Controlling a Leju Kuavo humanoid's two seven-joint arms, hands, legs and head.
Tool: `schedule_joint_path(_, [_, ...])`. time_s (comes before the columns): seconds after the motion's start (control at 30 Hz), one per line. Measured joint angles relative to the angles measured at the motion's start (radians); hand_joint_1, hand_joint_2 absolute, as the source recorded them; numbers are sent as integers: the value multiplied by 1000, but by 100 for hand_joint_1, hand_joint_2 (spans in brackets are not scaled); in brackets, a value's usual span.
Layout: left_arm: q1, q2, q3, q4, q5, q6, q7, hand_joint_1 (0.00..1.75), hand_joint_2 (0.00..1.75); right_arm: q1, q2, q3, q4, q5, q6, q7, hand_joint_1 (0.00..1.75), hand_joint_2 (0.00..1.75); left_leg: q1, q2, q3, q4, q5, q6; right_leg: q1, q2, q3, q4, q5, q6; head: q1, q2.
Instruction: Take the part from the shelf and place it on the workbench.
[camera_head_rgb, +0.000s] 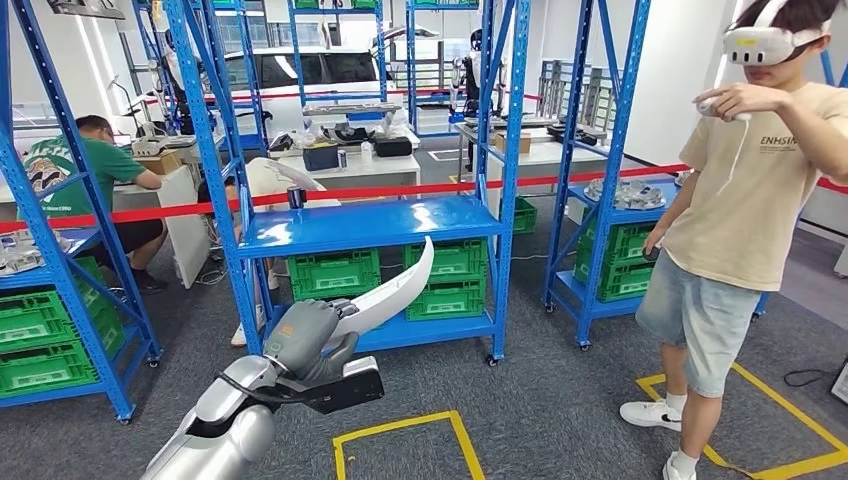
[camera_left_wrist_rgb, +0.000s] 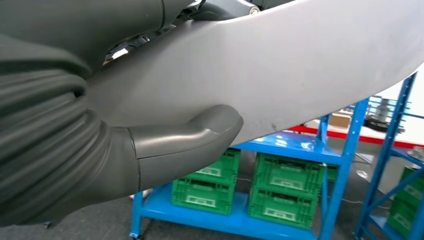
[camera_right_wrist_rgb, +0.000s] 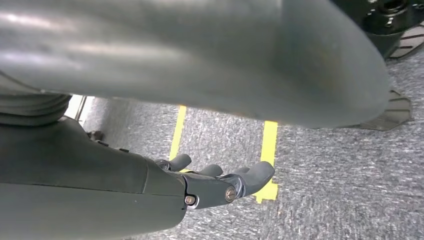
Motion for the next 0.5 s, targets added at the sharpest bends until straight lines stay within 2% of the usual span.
schedule_joint_path(0.1, [0,1,0,0,-2,16,6,175,175,0,1,-2,0,1,0,1,0,0,2,-10,-12,5,2,-17,2,-18,-2,-5,10,-22,0,0])
schedule_joint_path(0.13, [1,4,0,0,-2,27,8,175,175,0,1,-3,0,1,0,1,0,0,3,-10,-21,23,-10,-23,1,-25,-3,-8,14,-29,-1,0])
schedule_joint_path(0.17, [1,6,0,0,-2,40,10,175,175,-1,1,-3,0,1,-1,1,0,0,6,-9,-38,59,-33,-30,-1,-31,-3,-11,18,-34,-2,0])
schedule_joint_path(0.23, [5,10,0,1,-1,60,10,175,175,0,1,-3,0,1,-1,2,0,0,14,-5,-86,175,-98,-43,0,-45,-6,-12,20,-39,-3,0])
schedule_joint_path(0.27, [9,12,0,2,-2,65,9,175,175,0,1,-3,0,2,-1,1,0,0,18,-4,-107,230,-120,-48,1,-53,-7,-12,21,-39,-3,0])
schedule_joint_path(0.3, [14,12,0,3,-3,66,9,175,175,0,1,-3,0,2,-1,1,0,0,22,-2,-117,260,-127,-51,1,-61,-8,-12,21,-38,-3,0])
schedule_joint_path(0.33, [19,13,0,4,-6,67,9,175,175,0,1,-3,0,2,-1,0,0,0,25,1,-110,256,-117,-53,1,-69,-8,-12,22,-37,-3,0])
schedule_joint_path(0.37, [21,13,0,4,-9,68,10,175,175,0,2,-3,0,2,-1,-1,0,0,28,8,-85,214,-92,-53,1,-77,-8,-12,23,-36,-3,0])
schedule_joint_path(0.43, [20,12,0,2,-16,70,12,175,175,0,2,-3,0,3,-1,-1,0,0,26,46,-13,82,-42,-51,3,-91,-7,-11,24,-29,-3,0])
schedule_joint_path(0.47, [18,11,0,1,-18,70,13,175,175,0,2,-3,0,4,-1,-1,0,0,24,61,12,32,-28,-46,5,-98,-8,-12,25,-23,-3,0])
schedule_joint_path(0.5, [17,9,0,0,-19,69,14,175,175,0,3,-3,0,5,-1,0,0,0,20,70,22,6,-23,-40,7,-105,-8,-12,26,-17,-3,0])
